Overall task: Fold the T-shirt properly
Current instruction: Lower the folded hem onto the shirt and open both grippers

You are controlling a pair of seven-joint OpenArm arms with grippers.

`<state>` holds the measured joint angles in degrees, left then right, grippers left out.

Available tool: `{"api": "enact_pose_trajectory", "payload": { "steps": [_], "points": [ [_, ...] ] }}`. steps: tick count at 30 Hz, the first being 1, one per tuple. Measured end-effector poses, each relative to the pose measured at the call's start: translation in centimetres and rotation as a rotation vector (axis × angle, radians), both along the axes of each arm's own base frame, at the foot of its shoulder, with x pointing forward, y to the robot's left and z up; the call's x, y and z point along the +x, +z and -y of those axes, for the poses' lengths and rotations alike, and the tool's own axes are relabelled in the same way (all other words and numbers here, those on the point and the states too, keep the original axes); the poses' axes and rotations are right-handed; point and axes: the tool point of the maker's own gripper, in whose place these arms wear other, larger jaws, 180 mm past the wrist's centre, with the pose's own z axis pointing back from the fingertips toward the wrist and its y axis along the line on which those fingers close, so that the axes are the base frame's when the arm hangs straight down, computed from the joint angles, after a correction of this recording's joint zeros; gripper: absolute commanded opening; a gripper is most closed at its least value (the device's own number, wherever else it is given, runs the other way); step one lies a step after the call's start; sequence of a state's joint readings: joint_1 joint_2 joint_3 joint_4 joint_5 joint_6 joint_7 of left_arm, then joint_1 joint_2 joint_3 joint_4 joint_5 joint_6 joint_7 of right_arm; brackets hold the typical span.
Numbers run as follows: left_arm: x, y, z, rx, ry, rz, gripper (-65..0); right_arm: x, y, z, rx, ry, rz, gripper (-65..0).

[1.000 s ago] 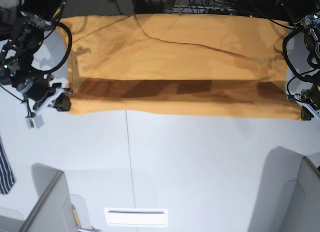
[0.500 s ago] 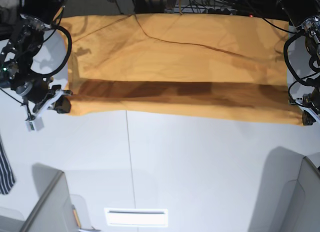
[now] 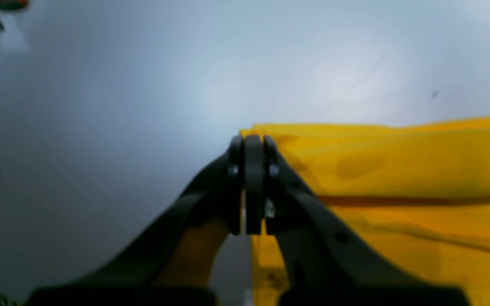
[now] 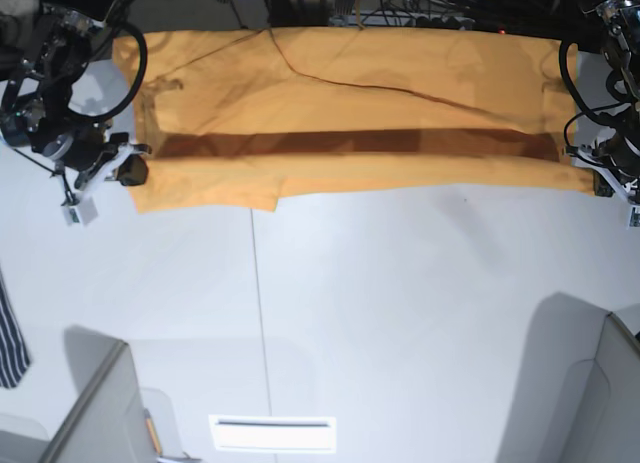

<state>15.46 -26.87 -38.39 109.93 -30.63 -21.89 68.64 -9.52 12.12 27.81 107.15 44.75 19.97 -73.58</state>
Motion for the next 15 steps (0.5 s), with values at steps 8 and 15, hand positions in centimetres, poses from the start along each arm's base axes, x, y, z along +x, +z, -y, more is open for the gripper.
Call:
{"api": "enact_pose_trajectory", "payload": {
  "steps": [8,15],
  "points": [
    [-0.9,-0.6,0.0,0.003,-0.001,-0.025,-65.0,-2.0,-0.9,0.2,-0.007,-0.010,-0.042,-65.0],
    [-1.1,-0.9,0.1,0.002,-0.005,-0.035,-65.0,-2.9,0.1,0.3,-0.010,-0.041,-0.032,-65.0]
  ]
}}
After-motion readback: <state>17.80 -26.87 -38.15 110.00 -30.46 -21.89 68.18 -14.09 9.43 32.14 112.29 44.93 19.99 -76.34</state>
